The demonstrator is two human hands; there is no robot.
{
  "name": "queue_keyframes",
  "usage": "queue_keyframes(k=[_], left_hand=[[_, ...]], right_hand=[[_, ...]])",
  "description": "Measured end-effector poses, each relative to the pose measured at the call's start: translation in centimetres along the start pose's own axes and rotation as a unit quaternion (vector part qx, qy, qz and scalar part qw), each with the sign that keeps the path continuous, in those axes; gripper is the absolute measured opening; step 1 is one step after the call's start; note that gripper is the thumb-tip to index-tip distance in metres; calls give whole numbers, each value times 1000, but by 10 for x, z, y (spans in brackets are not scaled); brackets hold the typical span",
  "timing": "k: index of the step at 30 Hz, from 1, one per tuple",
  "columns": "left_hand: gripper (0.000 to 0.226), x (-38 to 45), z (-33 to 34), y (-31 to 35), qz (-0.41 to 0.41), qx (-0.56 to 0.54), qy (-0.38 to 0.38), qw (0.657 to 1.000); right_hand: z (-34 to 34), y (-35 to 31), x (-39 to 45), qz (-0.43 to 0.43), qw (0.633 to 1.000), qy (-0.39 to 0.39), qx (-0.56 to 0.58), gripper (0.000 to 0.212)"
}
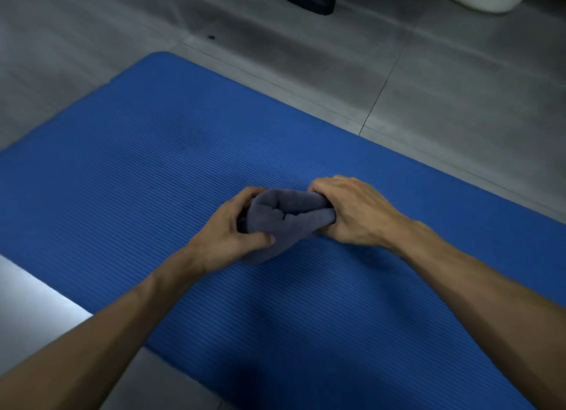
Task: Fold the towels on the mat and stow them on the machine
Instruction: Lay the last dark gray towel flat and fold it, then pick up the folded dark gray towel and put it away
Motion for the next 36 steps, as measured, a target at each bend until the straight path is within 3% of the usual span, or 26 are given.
queue_keyframes(k=[5, 9, 14, 20, 29, 36], left_hand=[[48, 2, -4, -6, -49, 105, 63, 991], [39, -9, 3, 15, -50, 223, 127, 965], [26, -39, 30, 64, -56, 337, 87, 936], [23, -75, 83, 190, -27, 422, -19, 906], [30, -127, 213, 430, 65, 501, -74, 860], [36, -198, 354, 557, 78, 548, -92, 828]], right_hand=[[-8, 4, -29, 82, 997, -9, 2, 28], [-16, -1, -67, 161, 987, 18, 8, 30], [-62, -30, -129, 300, 951, 70, 16, 39], [-187, -68, -221, 415, 903, 111, 10, 35], [-393, -102, -391, 530, 825, 192, 27, 39], [-502, -104, -551, 527, 817, 230, 26, 39]])
Point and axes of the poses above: each hand's wrist, its own x-axis towards the middle knuckle, its own z-axis out of the palm, y = z × x, the point moved 8 cm from there along x, towards the middle knuckle, and after that the axes turned 9 degrees about -z, right-handed, at the moved point
